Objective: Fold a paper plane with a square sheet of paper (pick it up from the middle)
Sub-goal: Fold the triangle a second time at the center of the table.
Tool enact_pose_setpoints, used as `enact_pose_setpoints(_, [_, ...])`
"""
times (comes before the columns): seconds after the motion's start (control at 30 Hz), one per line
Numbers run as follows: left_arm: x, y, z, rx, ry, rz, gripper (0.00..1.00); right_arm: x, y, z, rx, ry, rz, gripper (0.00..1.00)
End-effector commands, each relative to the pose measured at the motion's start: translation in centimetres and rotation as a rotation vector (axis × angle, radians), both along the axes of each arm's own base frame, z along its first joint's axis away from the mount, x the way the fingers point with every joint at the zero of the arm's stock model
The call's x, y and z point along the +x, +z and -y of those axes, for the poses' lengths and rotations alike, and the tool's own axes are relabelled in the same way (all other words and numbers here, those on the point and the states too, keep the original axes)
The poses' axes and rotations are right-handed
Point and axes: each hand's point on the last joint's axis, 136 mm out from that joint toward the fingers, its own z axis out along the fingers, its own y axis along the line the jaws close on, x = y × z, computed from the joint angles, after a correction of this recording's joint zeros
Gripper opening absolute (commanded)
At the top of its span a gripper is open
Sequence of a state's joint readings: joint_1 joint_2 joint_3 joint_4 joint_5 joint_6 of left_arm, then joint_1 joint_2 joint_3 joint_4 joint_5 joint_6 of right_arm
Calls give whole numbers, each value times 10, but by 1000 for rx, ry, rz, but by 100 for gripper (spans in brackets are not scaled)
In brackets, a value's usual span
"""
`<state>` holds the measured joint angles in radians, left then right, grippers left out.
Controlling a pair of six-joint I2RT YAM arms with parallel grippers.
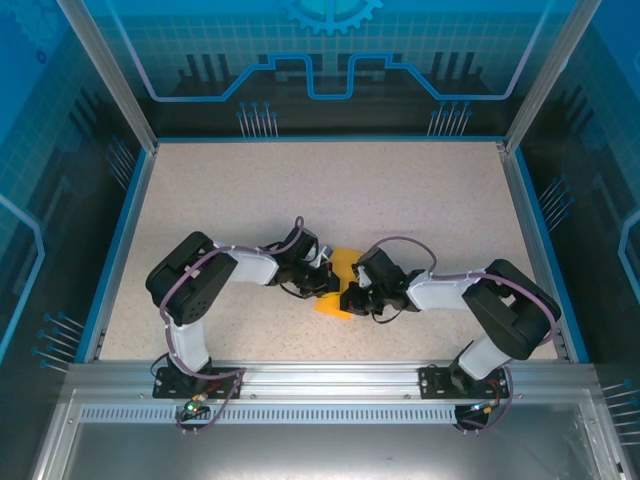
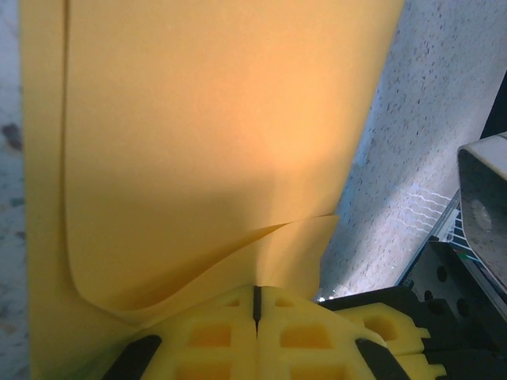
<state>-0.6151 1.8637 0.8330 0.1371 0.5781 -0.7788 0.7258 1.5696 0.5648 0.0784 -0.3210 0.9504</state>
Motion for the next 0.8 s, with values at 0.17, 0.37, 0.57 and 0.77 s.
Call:
enact_pose_setpoints(0.17, [28, -13, -33, 90, 78, 74, 5, -43, -44, 51, -206, -28, -165, 3])
enact_pose_setpoints(0.37, [43, -14, -41, 101, 100, 72, 6, -43, -43, 51, -197, -30, -160, 3])
enact_pose_setpoints(0.57, [53, -15, -58, 96, 135, 65, 6, -42, -41, 49, -185, -29, -155, 4])
enact_pose_setpoints(0.77, [58, 5, -54, 49, 121, 91, 8, -39, -38, 44, -161, -23, -145, 4])
